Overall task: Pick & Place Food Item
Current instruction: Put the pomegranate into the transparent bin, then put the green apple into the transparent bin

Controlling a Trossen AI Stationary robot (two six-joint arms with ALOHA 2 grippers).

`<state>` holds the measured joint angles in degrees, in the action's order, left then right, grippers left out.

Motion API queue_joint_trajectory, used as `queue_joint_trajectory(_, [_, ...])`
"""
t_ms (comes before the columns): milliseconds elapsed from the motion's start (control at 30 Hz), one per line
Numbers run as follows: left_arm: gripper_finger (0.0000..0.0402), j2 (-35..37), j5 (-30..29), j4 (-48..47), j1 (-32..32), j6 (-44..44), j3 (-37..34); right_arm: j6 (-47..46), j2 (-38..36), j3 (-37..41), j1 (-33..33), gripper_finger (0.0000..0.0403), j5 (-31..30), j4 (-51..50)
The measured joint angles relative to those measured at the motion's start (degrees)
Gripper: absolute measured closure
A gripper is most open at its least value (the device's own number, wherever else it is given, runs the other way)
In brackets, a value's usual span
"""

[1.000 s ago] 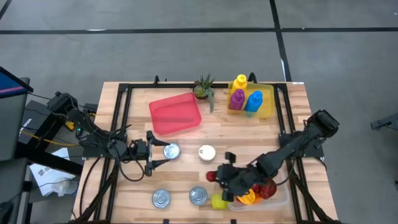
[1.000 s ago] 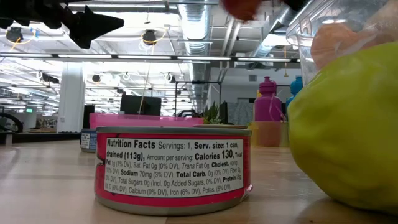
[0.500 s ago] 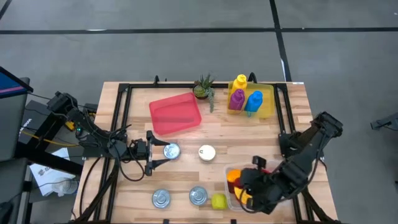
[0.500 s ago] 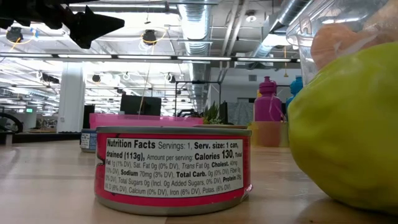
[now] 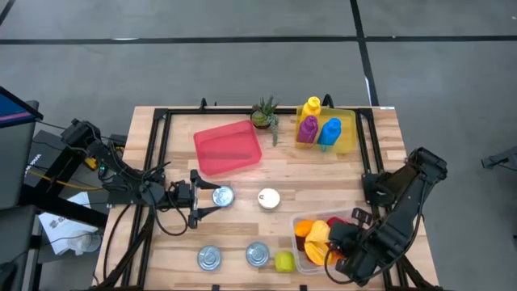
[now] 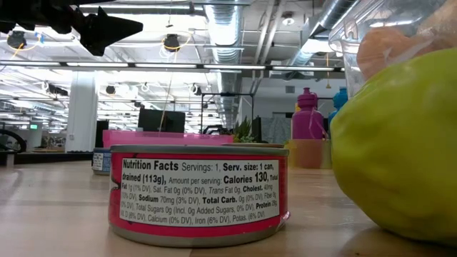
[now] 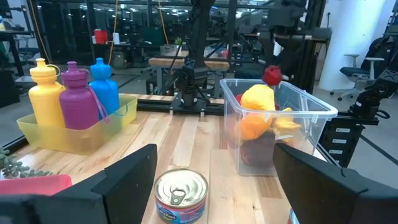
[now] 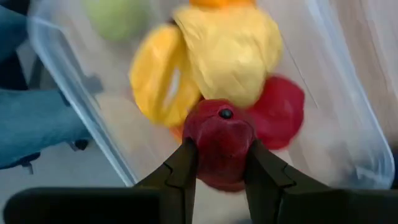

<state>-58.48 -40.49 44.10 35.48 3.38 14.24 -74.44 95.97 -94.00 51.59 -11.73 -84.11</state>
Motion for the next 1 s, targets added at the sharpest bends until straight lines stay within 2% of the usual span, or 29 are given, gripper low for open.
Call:
queue_joint_trajectory(267, [0.0088, 0.0, 0.0, -0.2, 0.0, 0.0, 0.0, -2.1, 0.1, 5.7, -0.1, 0.0309, 3.5, 0.5])
queue_joint_trajectory(367, [0.0088, 0.0, 0.0, -0.2, 0.0, 0.0, 0.0, -2.1, 0.1, 6.1, -0.3, 0.0273, 3.5, 0.5])
queue_joint_trajectory(567, [0.0088, 0.0, 0.0, -0.2, 0.0, 0.0, 0.0, -1.9, 0.1, 6.1, -0.4, 0.0162, 3.7, 0.8])
queue_joint_trajectory(700, [0.0088, 0.0, 0.0, -0.3, 0.0, -0.1, 0.0, -1.9, 0.1, 6.1, -0.9, 0.0104, 4.4, 0.9])
queue_joint_trajectory(833, [0.0088, 0.0, 0.0, -0.3, 0.0, -0.1, 0.0, -1.1, 0.1, 6.1, -1.9, 0.0073, 4.4, 3.4])
queue_joint_trajectory(1000, [0.0088, 0.0, 0.0, -0.4, 0.0, -0.1, 0.0, 3.2, 0.0, 6.1, -3.9, 0.0066, 4.1, 8.4])
